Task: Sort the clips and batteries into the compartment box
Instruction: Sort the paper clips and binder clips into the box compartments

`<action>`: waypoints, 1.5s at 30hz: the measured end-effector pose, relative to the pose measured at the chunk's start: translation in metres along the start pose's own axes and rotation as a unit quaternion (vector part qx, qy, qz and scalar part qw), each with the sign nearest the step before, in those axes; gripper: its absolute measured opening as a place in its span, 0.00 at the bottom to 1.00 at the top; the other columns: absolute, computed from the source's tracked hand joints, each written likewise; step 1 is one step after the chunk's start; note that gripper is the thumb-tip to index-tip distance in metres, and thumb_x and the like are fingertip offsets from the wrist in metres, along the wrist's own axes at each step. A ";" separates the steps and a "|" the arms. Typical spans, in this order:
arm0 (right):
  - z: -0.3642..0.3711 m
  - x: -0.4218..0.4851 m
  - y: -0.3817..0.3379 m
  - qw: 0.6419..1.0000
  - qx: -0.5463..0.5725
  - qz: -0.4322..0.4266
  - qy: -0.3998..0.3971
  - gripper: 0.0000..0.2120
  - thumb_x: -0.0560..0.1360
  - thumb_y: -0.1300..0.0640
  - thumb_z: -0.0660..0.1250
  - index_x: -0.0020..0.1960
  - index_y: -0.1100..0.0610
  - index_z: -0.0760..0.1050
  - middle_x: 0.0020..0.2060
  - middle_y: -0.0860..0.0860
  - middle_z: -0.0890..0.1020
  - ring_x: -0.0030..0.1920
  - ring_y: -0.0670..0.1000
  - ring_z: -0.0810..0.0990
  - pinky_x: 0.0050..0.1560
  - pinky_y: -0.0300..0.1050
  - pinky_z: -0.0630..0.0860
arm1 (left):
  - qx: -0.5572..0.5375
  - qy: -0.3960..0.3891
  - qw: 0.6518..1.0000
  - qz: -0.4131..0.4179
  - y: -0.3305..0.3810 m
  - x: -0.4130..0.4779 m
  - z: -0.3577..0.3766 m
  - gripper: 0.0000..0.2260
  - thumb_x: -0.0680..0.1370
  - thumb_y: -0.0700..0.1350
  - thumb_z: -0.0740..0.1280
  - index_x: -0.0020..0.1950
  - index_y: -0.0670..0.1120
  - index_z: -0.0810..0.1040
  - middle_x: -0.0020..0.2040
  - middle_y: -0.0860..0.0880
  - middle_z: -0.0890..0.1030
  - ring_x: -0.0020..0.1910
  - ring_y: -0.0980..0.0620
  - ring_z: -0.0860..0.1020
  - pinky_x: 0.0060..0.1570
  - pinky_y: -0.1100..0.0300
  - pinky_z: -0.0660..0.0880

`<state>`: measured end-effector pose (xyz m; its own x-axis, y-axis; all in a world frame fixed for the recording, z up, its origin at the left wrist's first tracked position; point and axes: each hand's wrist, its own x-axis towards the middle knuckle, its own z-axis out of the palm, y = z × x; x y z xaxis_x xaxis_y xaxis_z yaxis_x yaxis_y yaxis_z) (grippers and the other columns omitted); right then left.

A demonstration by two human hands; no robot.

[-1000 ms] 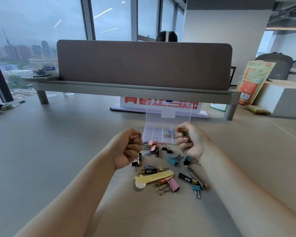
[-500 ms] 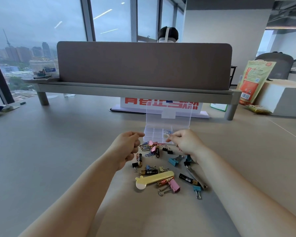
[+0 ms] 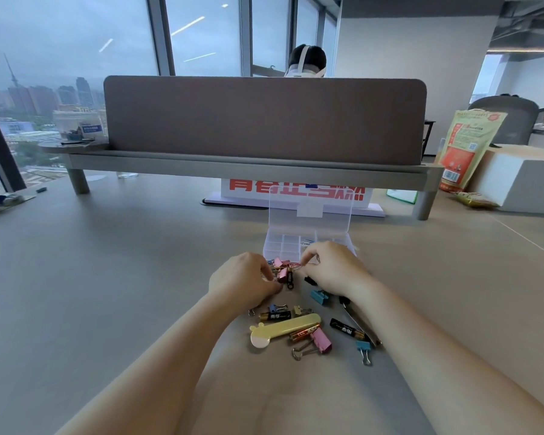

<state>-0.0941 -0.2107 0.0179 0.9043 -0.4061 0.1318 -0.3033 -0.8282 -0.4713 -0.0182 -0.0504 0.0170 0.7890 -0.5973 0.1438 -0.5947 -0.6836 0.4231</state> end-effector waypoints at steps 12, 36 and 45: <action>0.003 -0.001 -0.009 0.996 -0.087 -0.014 -0.001 0.08 0.75 0.55 0.64 0.48 0.51 0.81 0.48 0.47 0.83 0.49 0.50 0.79 0.44 0.44 0.75 | 0.120 -0.004 0.992 0.041 0.003 0.002 0.001 0.07 0.77 0.47 0.63 0.51 0.50 0.79 0.48 0.51 0.80 0.47 0.49 0.78 0.37 0.59 0.72; -0.023 0.000 0.009 0.688 0.699 0.123 -0.151 0.05 0.69 0.58 0.59 0.35 0.55 0.65 0.25 0.48 0.66 0.19 0.42 0.59 0.16 0.31 0.52 | -0.567 -0.102 0.797 -0.183 -0.014 0.004 -0.019 0.12 0.78 0.43 0.60 0.35 0.47 0.67 0.26 0.52 0.62 0.21 0.57 0.57 0.17 0.68 0.53; -0.018 -0.004 0.008 0.644 0.743 0.141 -0.116 0.04 0.66 0.59 0.56 0.33 0.56 0.63 0.29 0.53 0.70 0.20 0.44 0.64 0.15 0.30 0.55 | -0.740 -0.151 0.620 -0.213 -0.016 0.002 -0.020 0.05 0.71 0.42 0.53 0.35 0.46 0.65 0.28 0.50 0.64 0.19 0.56 0.59 0.16 0.72 0.52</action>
<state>-0.1061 -0.2226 0.0293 0.9489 -0.2480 -0.1951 0.0003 0.6190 -0.7854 -0.0044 -0.0320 0.0286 0.6288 -0.6984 -0.3418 0.6257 0.1935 0.7557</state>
